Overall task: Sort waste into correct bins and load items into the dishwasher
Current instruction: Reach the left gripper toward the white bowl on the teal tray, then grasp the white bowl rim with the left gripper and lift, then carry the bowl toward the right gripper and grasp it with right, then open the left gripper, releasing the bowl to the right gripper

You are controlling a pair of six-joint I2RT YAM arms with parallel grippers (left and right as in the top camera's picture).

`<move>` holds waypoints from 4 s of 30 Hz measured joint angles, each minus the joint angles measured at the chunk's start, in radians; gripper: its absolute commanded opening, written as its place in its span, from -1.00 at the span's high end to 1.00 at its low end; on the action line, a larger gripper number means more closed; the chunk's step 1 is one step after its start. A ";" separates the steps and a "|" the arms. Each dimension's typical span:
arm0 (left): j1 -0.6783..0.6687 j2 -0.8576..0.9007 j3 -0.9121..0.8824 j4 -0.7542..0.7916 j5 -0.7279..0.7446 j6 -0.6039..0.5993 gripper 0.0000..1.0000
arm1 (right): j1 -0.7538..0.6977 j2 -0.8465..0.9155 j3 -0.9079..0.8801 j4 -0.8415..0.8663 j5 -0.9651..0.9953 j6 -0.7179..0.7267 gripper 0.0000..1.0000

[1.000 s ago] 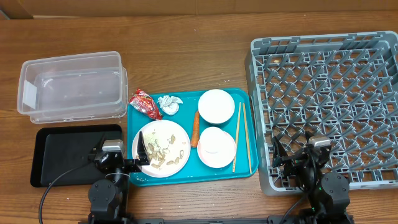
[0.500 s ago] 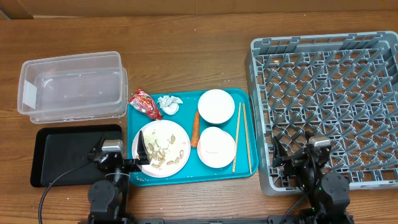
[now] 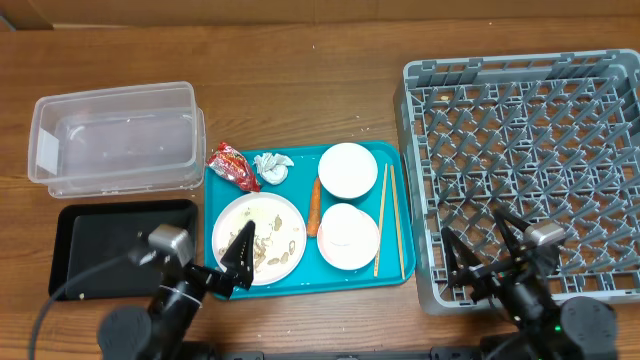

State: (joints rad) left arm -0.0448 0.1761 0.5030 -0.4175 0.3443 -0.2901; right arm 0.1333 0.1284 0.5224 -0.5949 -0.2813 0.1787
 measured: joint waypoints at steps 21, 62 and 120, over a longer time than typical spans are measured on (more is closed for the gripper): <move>-0.420 1.186 0.797 -0.694 0.016 0.098 -0.43 | -0.082 0.773 0.505 -0.411 -0.016 0.240 -1.00; -0.249 1.509 1.141 -0.689 0.735 0.243 0.92 | -0.192 0.773 0.506 -0.415 -0.524 -0.015 -0.66; -0.322 1.513 1.140 -0.634 1.077 0.294 0.92 | 0.004 0.870 0.512 0.219 -0.858 0.217 -0.41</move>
State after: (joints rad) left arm -0.3672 1.6894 1.6428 -1.0515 1.4212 0.0036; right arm 0.1371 0.9981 1.0344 -0.3759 -1.1397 0.3958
